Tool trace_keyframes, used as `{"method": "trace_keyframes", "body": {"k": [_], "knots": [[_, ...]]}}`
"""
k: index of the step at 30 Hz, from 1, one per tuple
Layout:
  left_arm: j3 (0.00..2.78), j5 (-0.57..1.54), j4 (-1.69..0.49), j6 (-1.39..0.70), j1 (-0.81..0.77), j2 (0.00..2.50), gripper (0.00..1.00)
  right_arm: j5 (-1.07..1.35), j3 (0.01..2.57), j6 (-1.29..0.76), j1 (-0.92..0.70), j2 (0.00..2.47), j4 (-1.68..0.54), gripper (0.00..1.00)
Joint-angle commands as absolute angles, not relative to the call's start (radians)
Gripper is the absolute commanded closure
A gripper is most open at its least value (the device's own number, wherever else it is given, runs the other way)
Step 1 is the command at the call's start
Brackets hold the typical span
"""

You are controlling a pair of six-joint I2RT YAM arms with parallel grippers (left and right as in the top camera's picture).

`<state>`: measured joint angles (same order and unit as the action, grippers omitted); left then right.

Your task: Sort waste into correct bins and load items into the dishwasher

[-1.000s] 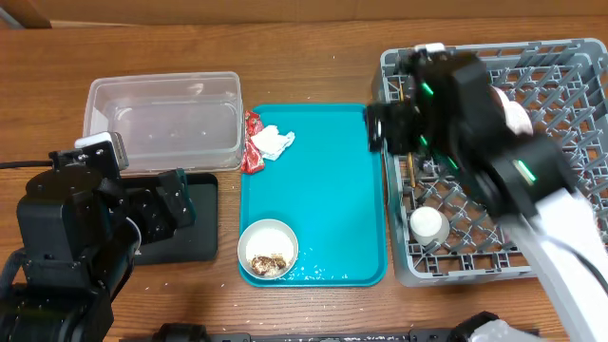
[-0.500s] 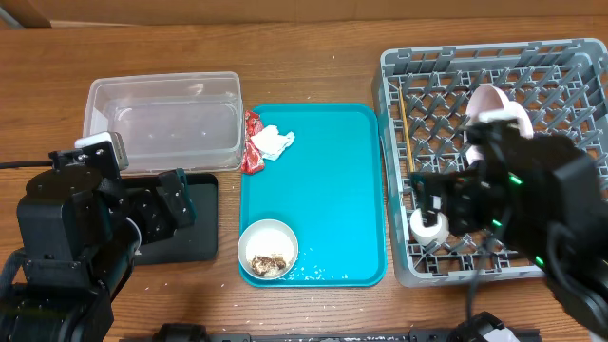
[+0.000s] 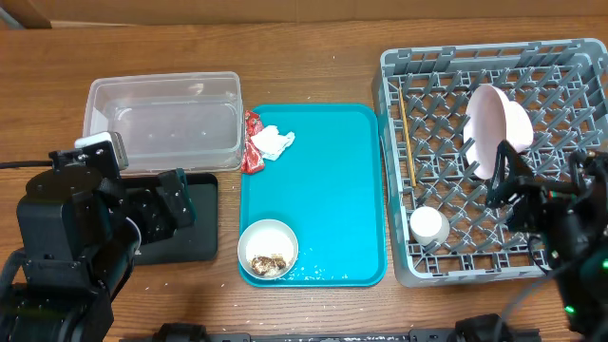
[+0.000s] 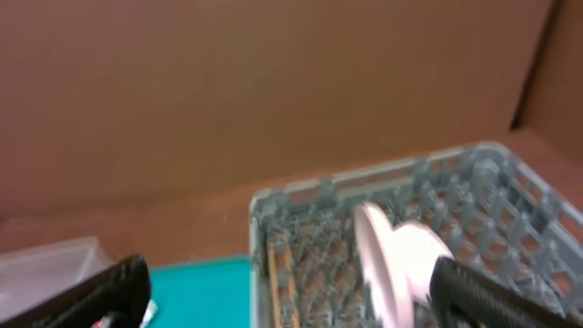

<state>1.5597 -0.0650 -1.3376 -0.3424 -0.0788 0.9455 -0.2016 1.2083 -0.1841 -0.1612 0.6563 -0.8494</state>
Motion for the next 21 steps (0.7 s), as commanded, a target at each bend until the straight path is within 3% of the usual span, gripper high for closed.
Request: {"method": "trace_keyframes", "body": {"k": [1,8,21], "knots": [[1.573,-0.078,-1.335,-0.36,-0.079,0.948,0.0,-0.186,1.018,-0.178,-0.123,0.542,-0.748,0.0],[1.573,-0.078,-1.335,-0.36,-0.079,0.948,0.0,-0.174,0.558,-0.178,-0.122,0.24,-0.564,0.0],[1.573,-0.078,-1.335,-0.36,-0.079,0.948,0.0,-0.066,0.081,-0.183,-0.122,0.003,-0.132,0.0]]}}
